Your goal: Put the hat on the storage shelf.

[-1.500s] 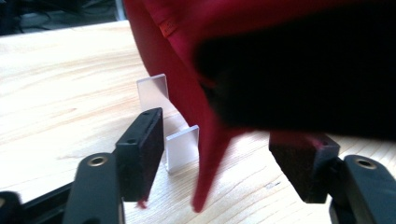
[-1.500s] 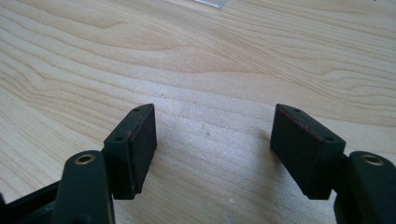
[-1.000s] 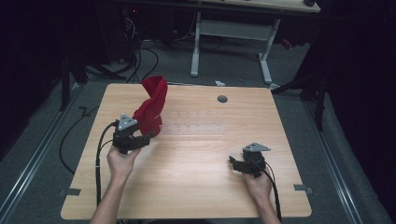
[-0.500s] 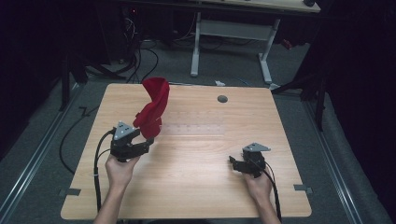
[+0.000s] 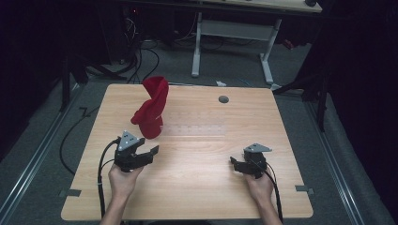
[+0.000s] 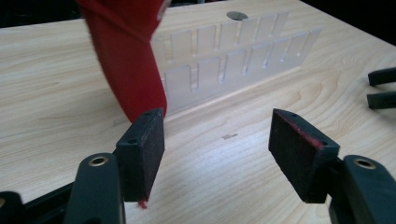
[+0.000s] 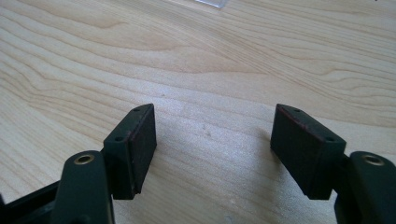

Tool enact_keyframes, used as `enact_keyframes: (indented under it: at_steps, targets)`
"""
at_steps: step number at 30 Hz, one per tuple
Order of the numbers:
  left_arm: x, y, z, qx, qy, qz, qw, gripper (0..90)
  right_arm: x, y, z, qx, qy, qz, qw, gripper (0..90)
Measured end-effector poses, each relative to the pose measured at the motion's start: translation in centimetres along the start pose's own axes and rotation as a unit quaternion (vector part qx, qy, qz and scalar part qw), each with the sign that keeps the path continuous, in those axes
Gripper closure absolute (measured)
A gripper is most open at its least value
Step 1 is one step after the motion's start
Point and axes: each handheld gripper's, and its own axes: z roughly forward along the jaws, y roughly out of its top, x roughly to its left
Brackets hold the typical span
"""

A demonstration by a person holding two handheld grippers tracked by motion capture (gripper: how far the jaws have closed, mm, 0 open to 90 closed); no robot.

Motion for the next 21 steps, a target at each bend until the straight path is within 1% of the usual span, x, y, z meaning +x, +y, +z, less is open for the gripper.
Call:
enact_keyframes:
  at_steps: [2,6,10,12,13,18,21]
  targets:
    - [-0.1,-0.4,0.1,0.008,-0.001,0.001,1.0000,36.1,0.0,0.0,0.0,0.000,0.000,0.000,1.0000,31.6]
    - [-0.1,-1.1,0.2,0.015,-0.002,-0.003,0.9999,36.1,0.0,0.0,0.0,0.000,0.000,0.000,1.0000,31.6]
    - [-0.2,-1.8,0.4,0.027,-0.002,-0.004,0.9996,36.1,0.0,0.0,0.0,0.000,0.000,0.001,1.0000,31.6]
    - [-0.2,-2.3,0.6,0.030,0.000,-0.005,0.9995,36.1,0.0,0.0,0.0,0.000,0.000,0.001,1.0000,31.6]
    - [0.0,-2.5,0.6,0.036,0.003,0.000,0.9993,36.1,0.0,0.0,0.0,0.000,0.000,0.000,1.0000,31.6]
    - [0.4,-3.8,1.1,0.052,0.013,0.004,0.9986,36.0,0.0,0.0,0.0,0.000,0.000,0.000,1.0000,31.6]
    - [0.8,-4.6,1.4,0.058,0.023,0.009,0.9980,36.0,0.0,0.0,0.0,0.000,0.000,0.000,1.0000,31.5]
